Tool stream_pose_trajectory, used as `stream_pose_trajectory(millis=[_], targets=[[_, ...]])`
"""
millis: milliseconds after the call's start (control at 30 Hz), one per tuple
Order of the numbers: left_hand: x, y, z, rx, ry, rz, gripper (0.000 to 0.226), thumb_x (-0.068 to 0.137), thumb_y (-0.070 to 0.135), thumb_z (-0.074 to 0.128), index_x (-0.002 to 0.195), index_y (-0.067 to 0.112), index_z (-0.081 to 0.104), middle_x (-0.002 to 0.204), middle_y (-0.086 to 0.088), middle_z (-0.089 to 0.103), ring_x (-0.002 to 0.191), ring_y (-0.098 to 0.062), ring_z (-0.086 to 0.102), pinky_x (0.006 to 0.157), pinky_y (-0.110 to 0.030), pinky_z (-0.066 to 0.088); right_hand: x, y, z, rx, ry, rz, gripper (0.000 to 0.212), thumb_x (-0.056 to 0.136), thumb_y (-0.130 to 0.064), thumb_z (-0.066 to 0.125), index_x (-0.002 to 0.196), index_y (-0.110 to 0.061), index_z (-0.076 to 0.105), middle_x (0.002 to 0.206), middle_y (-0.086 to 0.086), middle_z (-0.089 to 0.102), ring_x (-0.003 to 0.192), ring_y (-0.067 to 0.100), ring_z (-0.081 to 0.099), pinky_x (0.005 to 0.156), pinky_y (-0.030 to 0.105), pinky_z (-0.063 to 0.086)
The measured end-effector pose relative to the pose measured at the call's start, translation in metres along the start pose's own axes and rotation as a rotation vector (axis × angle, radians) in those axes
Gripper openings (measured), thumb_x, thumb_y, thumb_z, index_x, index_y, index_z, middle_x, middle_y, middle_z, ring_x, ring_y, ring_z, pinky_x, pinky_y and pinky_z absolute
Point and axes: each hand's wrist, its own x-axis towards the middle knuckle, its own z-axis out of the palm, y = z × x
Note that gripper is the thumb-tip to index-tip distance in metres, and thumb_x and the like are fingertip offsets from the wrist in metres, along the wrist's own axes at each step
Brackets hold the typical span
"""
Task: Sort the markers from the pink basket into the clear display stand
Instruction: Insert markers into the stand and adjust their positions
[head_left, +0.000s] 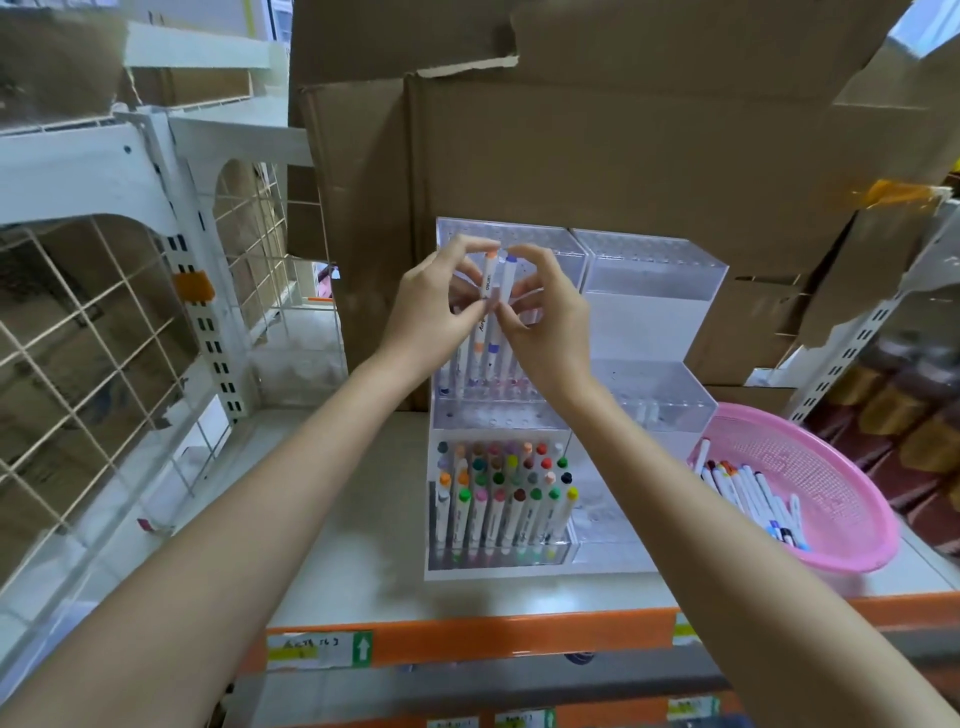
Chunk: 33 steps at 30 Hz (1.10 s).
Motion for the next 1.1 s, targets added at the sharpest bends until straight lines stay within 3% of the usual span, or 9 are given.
stream_pose_trajectory(millis=[300,533,767,867,1000,1100], targets=[[-0.006,-0.006,0.003,0.107,0.013,0.026,0.037,0.08,0.011,0.074,0.114,0.013,0.059,0.089,-0.002,0.065,0.081,-0.005,0.062,0.074,-0.004,0.046,-0.003,0.0,-0.003,0.014,0.005,-0.025,0.038,0.086,-0.012,0.07,0.121,-0.014,0.055,0.08,0.001,0.057,0.068,0.011,0.06,0.059,0.008,0.045],[-0.006,-0.009,0.002,0.116,0.061,0.015,0.025,0.082,0.012,0.074,0.105,0.01,0.066,0.091,0.003,0.067,0.077,0.004,0.06,0.072,-0.002,0.045,-0.006,0.005,-0.002,0.007,-0.021,-0.026,0.039,0.085,-0.012,0.071,0.121,-0.015,0.054,0.08,0.0,0.057,0.067,0.009,0.059,0.059,0.008,0.044],[-0.006,-0.011,0.002,0.155,-0.014,0.046,0.014,0.085,0.016,0.07,0.098,0.009,0.069,0.088,0.0,0.07,0.079,-0.003,0.062,0.072,-0.007,0.048,-0.006,0.006,0.0,-0.003,-0.03,-0.041,0.04,0.084,-0.008,0.07,0.121,-0.014,0.055,0.08,0.001,0.058,0.067,0.007,0.059,0.059,0.008,0.044],[-0.009,-0.013,0.003,0.204,-0.024,0.093,0.008,0.084,0.011,0.07,0.092,0.008,0.068,0.085,-0.003,0.067,0.077,-0.009,0.06,0.071,-0.018,0.051,-0.007,0.008,0.0,-0.019,-0.039,-0.049,0.041,0.084,-0.007,0.071,0.121,-0.013,0.054,0.078,-0.004,0.055,0.067,0.004,0.058,0.061,0.007,0.044],[-0.012,-0.017,0.003,0.295,-0.06,0.133,0.009,0.081,0.008,0.071,0.089,0.005,0.068,0.087,-0.006,0.067,0.082,-0.017,0.06,0.072,-0.029,0.051,-0.009,0.009,0.001,-0.024,-0.049,-0.05,0.042,0.084,-0.007,0.071,0.121,-0.014,0.054,0.08,0.001,0.059,0.068,0.009,0.062,0.062,0.013,0.05],[-0.014,-0.019,0.004,0.341,-0.074,0.168,0.01,0.082,0.01,0.07,0.089,0.006,0.066,0.088,-0.006,0.066,0.087,-0.019,0.058,0.074,-0.026,0.046,-0.011,0.009,0.001,-0.019,-0.052,-0.042,0.041,0.084,-0.006,0.07,0.12,-0.015,0.053,0.079,0.004,0.059,0.067,0.01,0.062,0.063,0.017,0.052]])
